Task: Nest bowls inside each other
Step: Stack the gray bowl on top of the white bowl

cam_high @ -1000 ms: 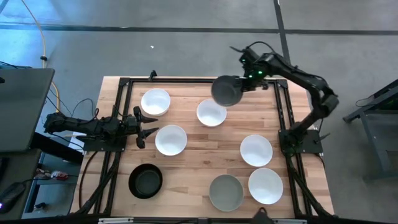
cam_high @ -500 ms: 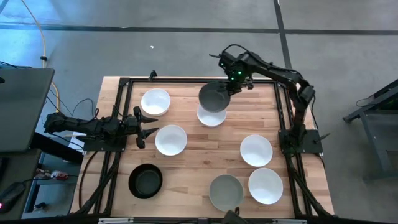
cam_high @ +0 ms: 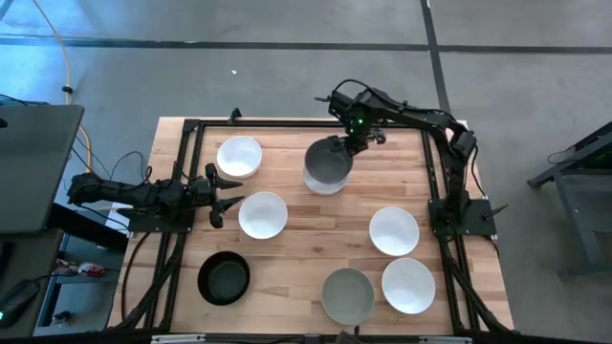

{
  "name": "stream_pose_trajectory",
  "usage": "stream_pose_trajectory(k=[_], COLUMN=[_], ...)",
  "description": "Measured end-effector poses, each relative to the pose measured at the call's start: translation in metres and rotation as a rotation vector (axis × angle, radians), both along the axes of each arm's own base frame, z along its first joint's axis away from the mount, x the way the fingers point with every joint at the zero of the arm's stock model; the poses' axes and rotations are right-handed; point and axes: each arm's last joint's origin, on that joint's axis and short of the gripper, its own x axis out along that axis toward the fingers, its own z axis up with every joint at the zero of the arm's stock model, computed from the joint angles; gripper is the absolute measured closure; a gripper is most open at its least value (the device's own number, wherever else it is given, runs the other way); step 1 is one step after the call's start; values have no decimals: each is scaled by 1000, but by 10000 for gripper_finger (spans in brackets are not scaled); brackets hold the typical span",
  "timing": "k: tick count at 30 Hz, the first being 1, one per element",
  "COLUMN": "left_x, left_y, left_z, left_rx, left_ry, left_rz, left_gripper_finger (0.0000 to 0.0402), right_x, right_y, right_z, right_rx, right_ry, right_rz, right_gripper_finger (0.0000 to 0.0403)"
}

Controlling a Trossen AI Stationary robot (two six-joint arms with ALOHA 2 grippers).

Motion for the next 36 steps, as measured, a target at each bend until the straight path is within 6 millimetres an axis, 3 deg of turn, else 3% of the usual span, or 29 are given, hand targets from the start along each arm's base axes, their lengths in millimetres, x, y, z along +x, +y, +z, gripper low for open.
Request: stream_pose_trajectory(k=[12,26,36], left_x=[0,0,0], left_y=[0,0,0], left_z=[0,0,0], left_rx=[-9,-17,-16], left_ry=[-3,-5,-4], left_rz=[0,-15,-15], left_gripper_finger=[220,220,220], right_x=[11,24,28], right_y=[9,4,2], right_z=[-4,-42,-46], right_rx=[-37,-12,-25], right_ry=[-10,90,66], right_rz=[44,80,96], right_gripper_finger=[403,403,403])
